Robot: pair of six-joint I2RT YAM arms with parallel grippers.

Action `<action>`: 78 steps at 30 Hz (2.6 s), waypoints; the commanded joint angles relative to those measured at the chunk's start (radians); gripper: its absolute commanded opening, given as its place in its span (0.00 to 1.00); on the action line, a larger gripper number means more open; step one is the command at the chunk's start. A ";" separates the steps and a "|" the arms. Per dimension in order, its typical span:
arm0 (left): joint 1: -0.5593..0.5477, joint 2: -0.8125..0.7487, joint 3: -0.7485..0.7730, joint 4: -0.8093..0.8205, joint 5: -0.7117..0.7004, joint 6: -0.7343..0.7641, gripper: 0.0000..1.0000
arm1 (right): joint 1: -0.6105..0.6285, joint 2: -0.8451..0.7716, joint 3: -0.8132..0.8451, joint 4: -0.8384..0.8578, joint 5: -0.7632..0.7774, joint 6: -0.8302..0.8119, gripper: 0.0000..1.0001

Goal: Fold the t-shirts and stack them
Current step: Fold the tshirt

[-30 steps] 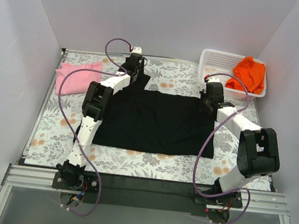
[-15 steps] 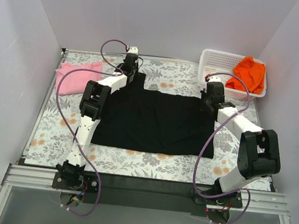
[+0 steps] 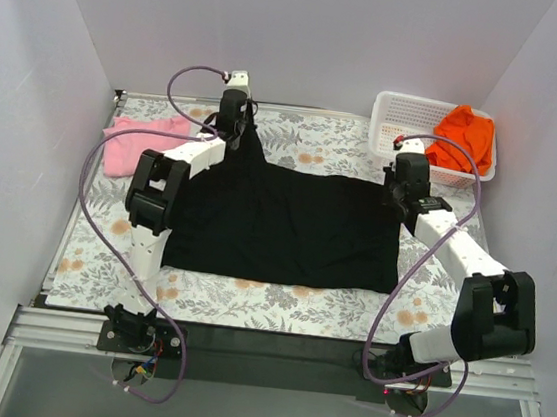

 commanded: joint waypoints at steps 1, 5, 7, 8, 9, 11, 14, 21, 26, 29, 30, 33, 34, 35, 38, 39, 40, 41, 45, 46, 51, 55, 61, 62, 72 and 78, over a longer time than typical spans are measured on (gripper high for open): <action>0.006 -0.127 -0.060 0.078 0.006 -0.010 0.00 | -0.004 -0.052 -0.013 -0.014 0.016 -0.006 0.01; 0.006 -0.227 -0.233 0.136 -0.023 -0.045 0.00 | -0.004 -0.081 -0.030 -0.033 0.012 -0.002 0.01; 0.006 -0.301 -0.312 0.177 -0.035 -0.064 0.00 | -0.003 -0.095 -0.041 -0.042 0.004 -0.002 0.01; 0.006 -0.328 -0.350 0.193 -0.041 -0.084 0.00 | -0.004 -0.103 -0.044 -0.054 0.001 0.002 0.01; 0.006 -0.385 -0.432 0.210 -0.047 -0.096 0.00 | -0.003 -0.107 -0.054 -0.056 -0.005 0.004 0.01; 0.006 -0.442 -0.513 0.248 -0.047 -0.117 0.00 | -0.003 -0.129 -0.067 -0.069 -0.030 0.016 0.01; 0.007 -0.552 -0.646 0.273 -0.040 -0.153 0.00 | 0.002 -0.159 -0.088 -0.089 -0.043 0.021 0.01; 0.004 -0.795 -0.870 0.276 -0.023 -0.191 0.00 | 0.033 -0.262 -0.148 -0.175 0.006 0.019 0.01; -0.003 -0.931 -1.017 0.247 -0.015 -0.214 0.00 | 0.054 -0.273 -0.156 -0.189 0.024 0.027 0.01; -0.006 -1.025 -1.105 0.233 -0.044 -0.214 0.00 | 0.063 -0.242 -0.154 -0.217 0.081 0.033 0.01; -0.008 -1.072 -1.123 0.224 -0.049 -0.214 0.00 | 0.063 -0.236 -0.156 -0.218 0.095 0.036 0.01; -0.009 -1.155 -1.180 0.198 -0.047 -0.223 0.00 | 0.062 -0.242 -0.156 -0.224 0.154 0.039 0.01; -0.011 -1.175 -1.192 0.190 -0.037 -0.231 0.00 | 0.063 -0.244 -0.154 -0.229 0.189 0.040 0.01; -0.010 -1.194 -1.203 0.185 -0.027 -0.239 0.00 | 0.062 -0.245 -0.151 -0.238 0.203 0.044 0.01; -0.013 -1.243 -1.240 0.168 -0.015 -0.250 0.00 | 0.063 -0.255 -0.148 -0.246 0.233 0.048 0.01; -0.014 -1.254 -1.248 0.147 -0.021 -0.250 0.00 | 0.063 -0.258 -0.148 -0.252 0.236 0.050 0.01; -0.014 -1.260 -1.251 0.135 -0.027 -0.251 0.00 | 0.062 -0.258 -0.150 -0.255 0.245 0.051 0.01; -0.013 -1.267 -1.257 0.124 -0.027 -0.253 0.00 | 0.063 -0.261 -0.151 -0.258 0.253 0.051 0.01; -0.014 -1.332 -1.300 0.072 -0.027 -0.263 0.00 | 0.063 -0.244 -0.156 -0.273 0.274 0.056 0.01; -0.016 -1.343 -1.309 0.058 -0.029 -0.271 0.00 | 0.063 -0.242 -0.157 -0.275 0.262 0.059 0.01; -0.019 -1.444 -1.341 -0.025 -0.029 -0.294 0.00 | 0.063 -0.232 -0.170 -0.275 0.257 0.060 0.01; -0.020 -1.496 -1.349 -0.077 -0.024 -0.299 0.00 | 0.065 -0.230 -0.180 -0.275 0.254 0.063 0.01; -0.036 -1.510 -1.369 -0.103 0.012 -0.309 0.00 | 0.066 -0.216 -0.193 -0.276 0.268 0.079 0.21; -0.037 -1.507 -1.370 -0.108 0.016 -0.311 0.00 | 0.066 -0.221 -0.194 -0.276 0.271 0.080 0.32; -0.039 -1.649 -1.393 -0.123 0.046 -0.338 0.89 | 0.073 -0.270 -0.159 -0.273 0.224 0.073 0.87; -0.039 -1.639 -1.380 -0.111 -0.071 -0.346 0.91 | 0.176 -0.221 -0.119 -0.206 0.155 0.071 0.84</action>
